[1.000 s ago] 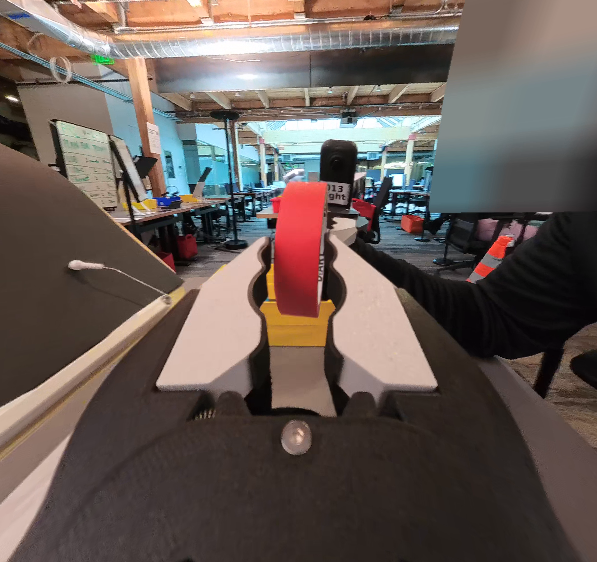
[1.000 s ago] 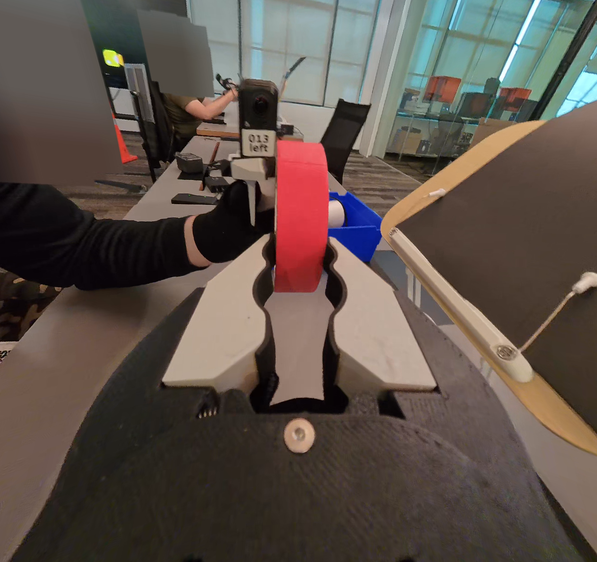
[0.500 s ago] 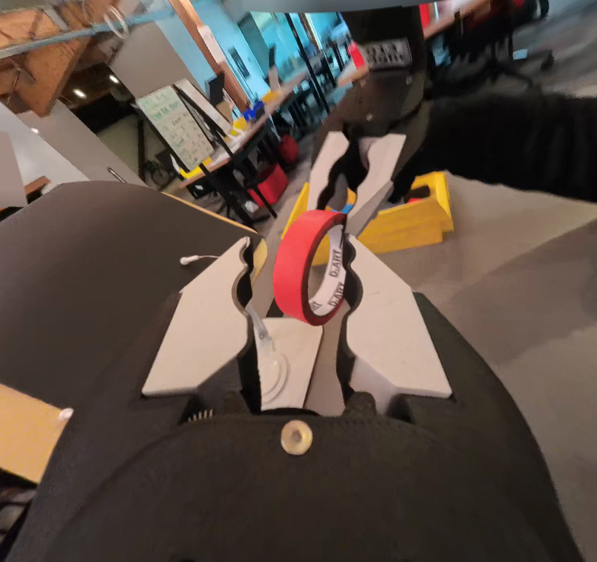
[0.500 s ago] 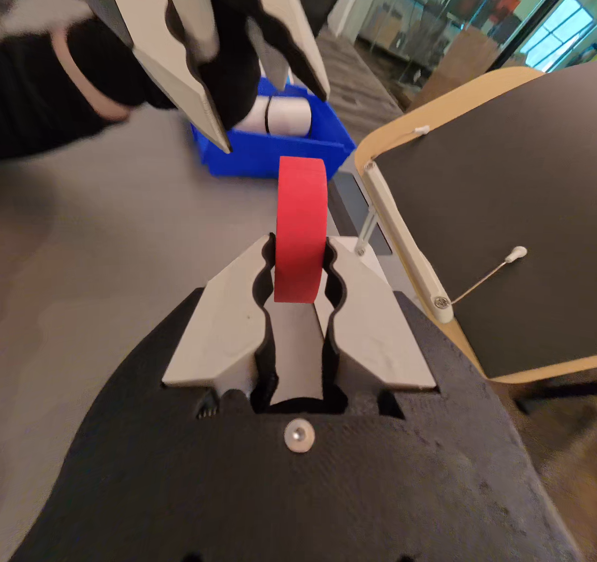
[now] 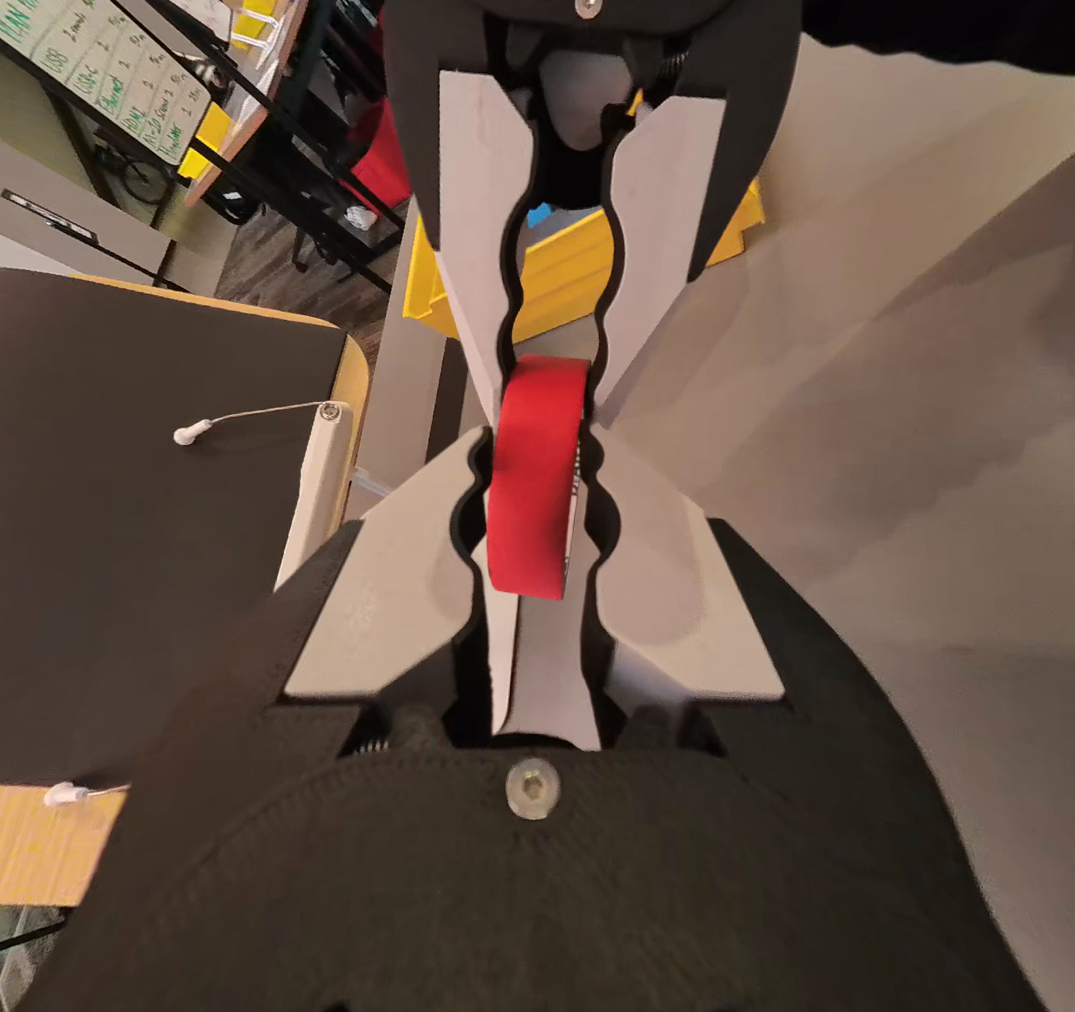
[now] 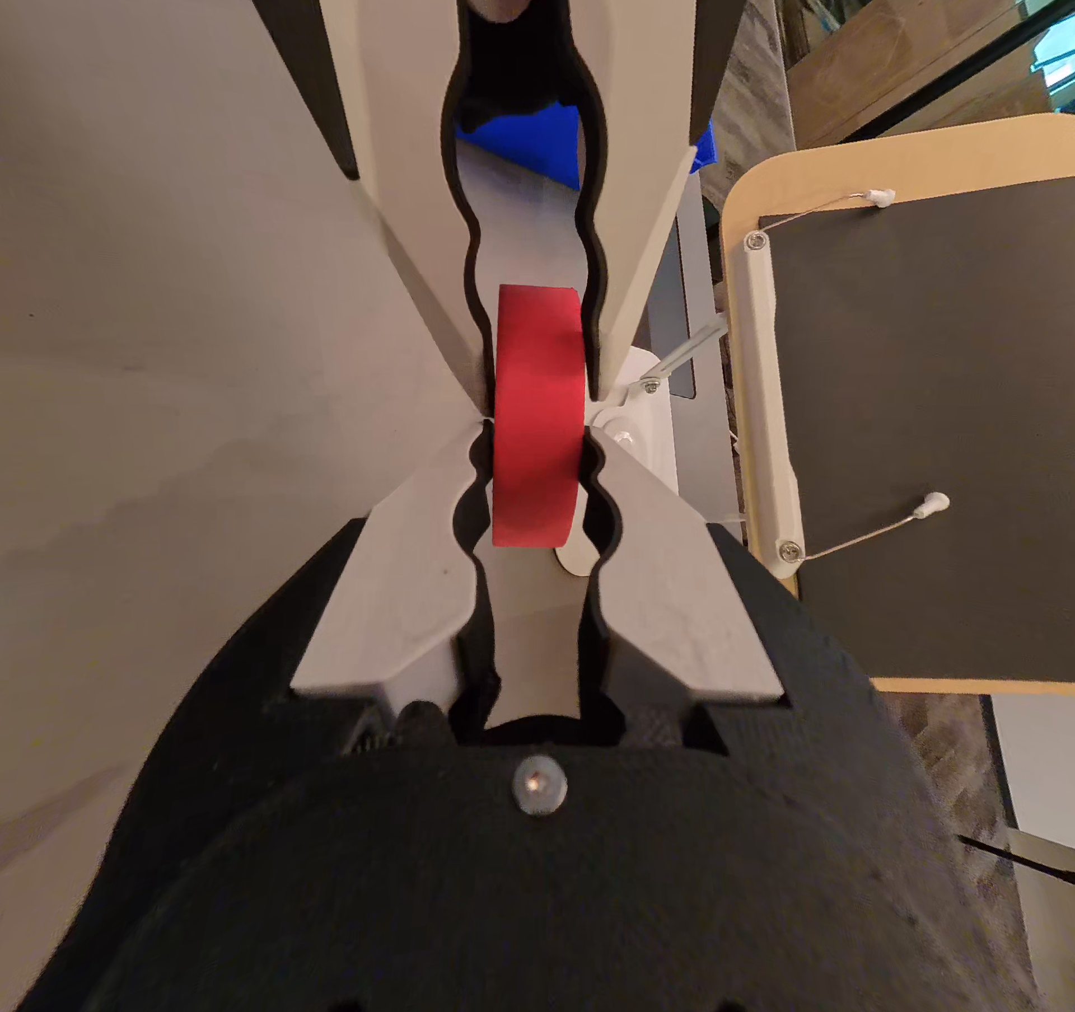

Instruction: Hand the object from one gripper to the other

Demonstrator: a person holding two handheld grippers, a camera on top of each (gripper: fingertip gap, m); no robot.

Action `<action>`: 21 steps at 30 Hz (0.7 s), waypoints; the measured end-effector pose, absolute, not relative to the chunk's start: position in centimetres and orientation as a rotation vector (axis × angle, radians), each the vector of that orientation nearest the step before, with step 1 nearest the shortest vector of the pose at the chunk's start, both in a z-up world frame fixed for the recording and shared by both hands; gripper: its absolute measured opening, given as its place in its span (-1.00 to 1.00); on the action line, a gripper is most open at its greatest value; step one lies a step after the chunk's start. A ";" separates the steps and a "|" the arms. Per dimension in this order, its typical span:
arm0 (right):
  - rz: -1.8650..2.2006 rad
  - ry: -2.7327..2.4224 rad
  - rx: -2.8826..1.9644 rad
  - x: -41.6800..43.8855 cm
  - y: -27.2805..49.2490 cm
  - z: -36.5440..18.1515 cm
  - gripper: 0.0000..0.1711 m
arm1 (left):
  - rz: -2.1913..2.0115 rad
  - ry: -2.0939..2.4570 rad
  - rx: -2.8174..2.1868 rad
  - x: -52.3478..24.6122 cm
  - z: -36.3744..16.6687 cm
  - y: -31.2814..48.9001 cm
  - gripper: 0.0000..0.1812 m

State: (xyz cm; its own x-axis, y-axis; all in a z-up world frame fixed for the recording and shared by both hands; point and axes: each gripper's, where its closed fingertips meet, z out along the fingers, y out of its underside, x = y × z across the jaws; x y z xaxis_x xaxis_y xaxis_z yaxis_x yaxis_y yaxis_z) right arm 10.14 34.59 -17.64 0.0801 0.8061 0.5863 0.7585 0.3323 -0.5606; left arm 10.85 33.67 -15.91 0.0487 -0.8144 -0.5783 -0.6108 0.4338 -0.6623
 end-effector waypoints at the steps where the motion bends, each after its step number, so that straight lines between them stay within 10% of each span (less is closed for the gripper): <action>1: 0.061 -1.675 -1.422 10.1 34.6 -17.7 -0.69 | -0.246 1.656 -1.261 10.8 -16.0 33.6 -0.70; 7: 0.022 -1.643 -1.388 9.8 35.0 -17.1 -0.67 | -0.224 1.646 -1.247 10.4 -15.8 33.9 -0.71; 12: 0.087 -1.509 -1.342 10.0 35.5 -14.5 -0.23 | -0.339 1.567 -1.233 9.9 -14.5 34.2 -0.72; 21: 0.472 -1.315 -1.289 11.2 35.4 -11.4 -0.28 | -0.889 1.207 -1.048 7.8 -7.2 33.2 -0.72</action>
State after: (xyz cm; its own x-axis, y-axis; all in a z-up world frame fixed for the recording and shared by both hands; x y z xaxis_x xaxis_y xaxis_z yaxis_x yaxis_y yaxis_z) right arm 11.17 35.42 -11.42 0.2844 0.8561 0.4315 0.3868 0.3093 -0.8687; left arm 7.82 33.20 -7.21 0.1561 -0.9447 -0.2885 -0.0046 0.2914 -0.9566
